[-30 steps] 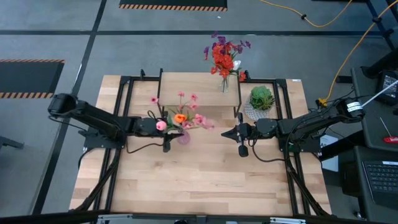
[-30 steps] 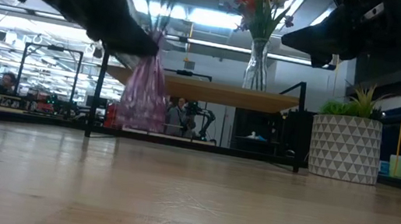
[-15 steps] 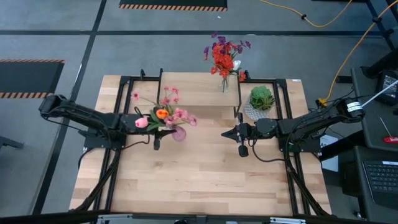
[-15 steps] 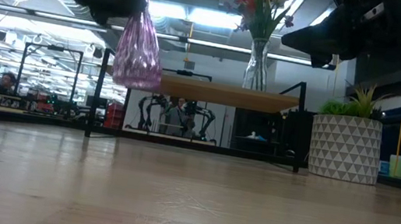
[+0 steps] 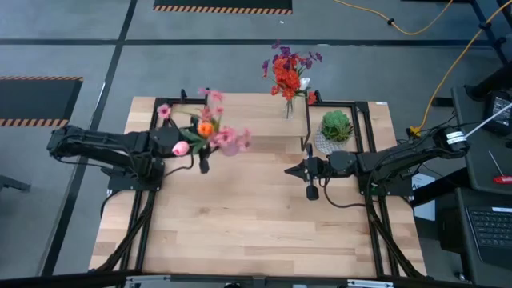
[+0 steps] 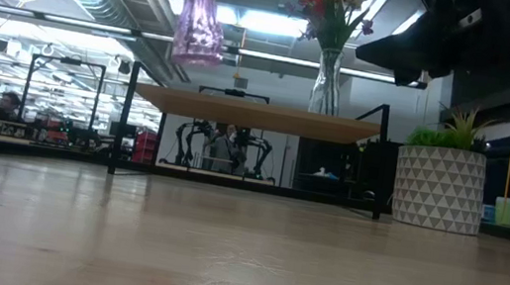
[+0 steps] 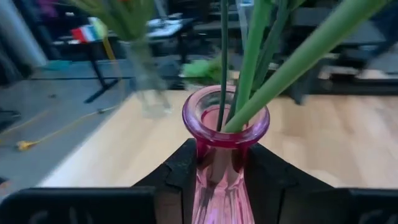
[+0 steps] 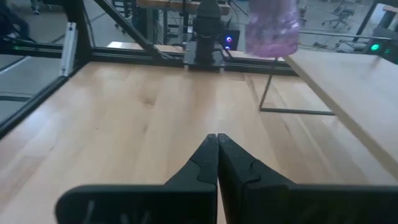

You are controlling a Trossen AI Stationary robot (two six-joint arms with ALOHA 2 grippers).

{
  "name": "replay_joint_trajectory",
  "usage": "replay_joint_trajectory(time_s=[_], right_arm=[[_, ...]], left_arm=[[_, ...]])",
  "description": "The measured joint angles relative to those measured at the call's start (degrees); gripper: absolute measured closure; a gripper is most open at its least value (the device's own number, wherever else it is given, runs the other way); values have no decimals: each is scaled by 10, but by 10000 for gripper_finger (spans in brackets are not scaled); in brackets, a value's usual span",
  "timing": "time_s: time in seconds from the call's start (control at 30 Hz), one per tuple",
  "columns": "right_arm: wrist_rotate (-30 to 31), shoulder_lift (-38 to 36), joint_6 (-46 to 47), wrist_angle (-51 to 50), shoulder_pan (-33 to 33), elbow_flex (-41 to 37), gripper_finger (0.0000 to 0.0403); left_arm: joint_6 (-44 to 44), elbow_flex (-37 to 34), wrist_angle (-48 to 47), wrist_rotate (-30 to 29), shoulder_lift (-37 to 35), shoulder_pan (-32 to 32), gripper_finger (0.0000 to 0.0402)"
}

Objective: Pick and place flowers into a vace then onto a shelf
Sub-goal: Put the purple vase with flowers on the shelf

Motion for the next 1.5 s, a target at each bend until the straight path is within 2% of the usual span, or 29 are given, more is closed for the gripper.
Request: replay_joint_trajectory(time_s=[0.23, 0.53, 0.67, 0.87, 1.13, 1.4, 1.5], right_arm=[[0, 0, -9, 0, -21, 0, 400], [0, 0, -38, 4, -25, 0, 400], [0, 0, -42, 10, -25, 0, 400], [0, 0, -42, 10, -25, 0, 400], [0, 0, -41, 12, -25, 0, 400], [0, 0, -41, 13, -36, 0, 400], [0, 0, -45, 13, -37, 0, 400]], left_arm=[[9, 42, -4, 30, 24, 89, 305], [-8, 48, -18, 79, 42, 182, 305], [-6, 48, -9, 107, 43, 209, 305], [1, 48, -6, 102, 49, 250, 305], [1, 50, 32, 149, 101, 293, 305], [12, 121, 6, 164, 166, 335, 305], [13, 128, -13, 163, 178, 344, 305]])
